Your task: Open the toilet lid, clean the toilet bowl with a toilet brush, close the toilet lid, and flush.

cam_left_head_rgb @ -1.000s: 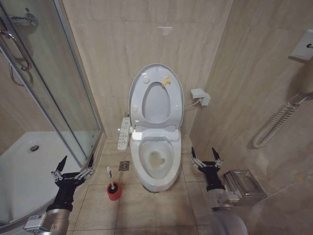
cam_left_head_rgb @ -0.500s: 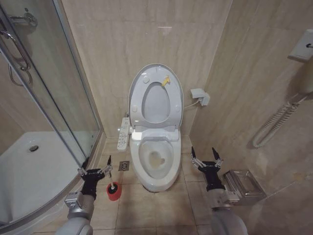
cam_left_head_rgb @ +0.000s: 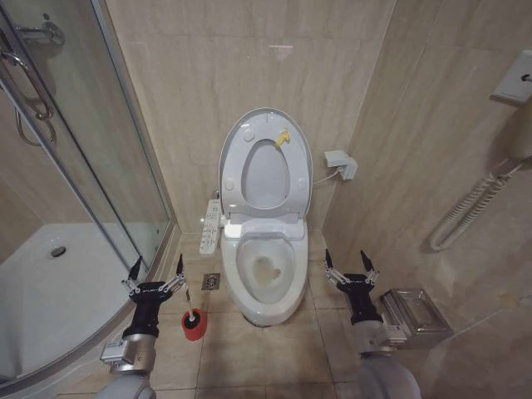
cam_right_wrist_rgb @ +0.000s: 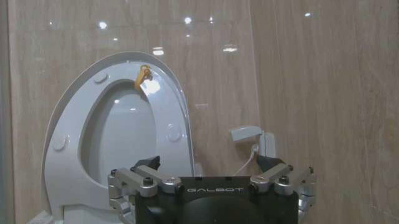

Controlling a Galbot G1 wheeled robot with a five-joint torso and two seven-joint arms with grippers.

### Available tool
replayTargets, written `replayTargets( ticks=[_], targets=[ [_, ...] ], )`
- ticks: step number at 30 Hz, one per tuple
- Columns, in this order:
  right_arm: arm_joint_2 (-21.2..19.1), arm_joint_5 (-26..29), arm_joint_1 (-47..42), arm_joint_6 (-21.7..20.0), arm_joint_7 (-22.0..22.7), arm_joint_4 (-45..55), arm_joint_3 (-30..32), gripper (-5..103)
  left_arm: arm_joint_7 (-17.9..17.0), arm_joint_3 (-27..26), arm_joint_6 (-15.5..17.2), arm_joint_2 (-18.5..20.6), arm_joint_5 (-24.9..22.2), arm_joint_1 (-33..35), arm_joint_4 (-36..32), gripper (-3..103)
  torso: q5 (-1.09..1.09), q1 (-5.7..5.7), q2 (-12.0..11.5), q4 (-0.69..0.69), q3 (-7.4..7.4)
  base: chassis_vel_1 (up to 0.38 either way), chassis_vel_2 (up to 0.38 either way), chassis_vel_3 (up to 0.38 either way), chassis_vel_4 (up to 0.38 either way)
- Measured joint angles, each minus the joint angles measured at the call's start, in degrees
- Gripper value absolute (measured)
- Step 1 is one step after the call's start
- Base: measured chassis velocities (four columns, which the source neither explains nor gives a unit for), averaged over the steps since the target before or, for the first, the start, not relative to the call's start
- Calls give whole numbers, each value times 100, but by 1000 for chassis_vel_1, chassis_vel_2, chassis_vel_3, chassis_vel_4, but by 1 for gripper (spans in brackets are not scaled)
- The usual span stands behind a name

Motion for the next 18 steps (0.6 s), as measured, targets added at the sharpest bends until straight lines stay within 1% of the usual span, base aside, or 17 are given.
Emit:
replayTargets(
  ticks=[2,12,18],
  targets=[
    [0,0,0,0,0,0,0,100,-84,0,-69,-20,-9,55,40,100,0,0,0,0,0,0,0,0,0],
    [0,0,0,0,0,0,0,100,-109,39,-100,-84,26,74,77,100,0,-1,1,0,-1,0,0,0,0],
    [0,0,-1,0,0,0,0,100,-99,54,-100,-107,42,65,109,100,0,-1,0,-1,-1,-96,121,127,-126]
  ],
)
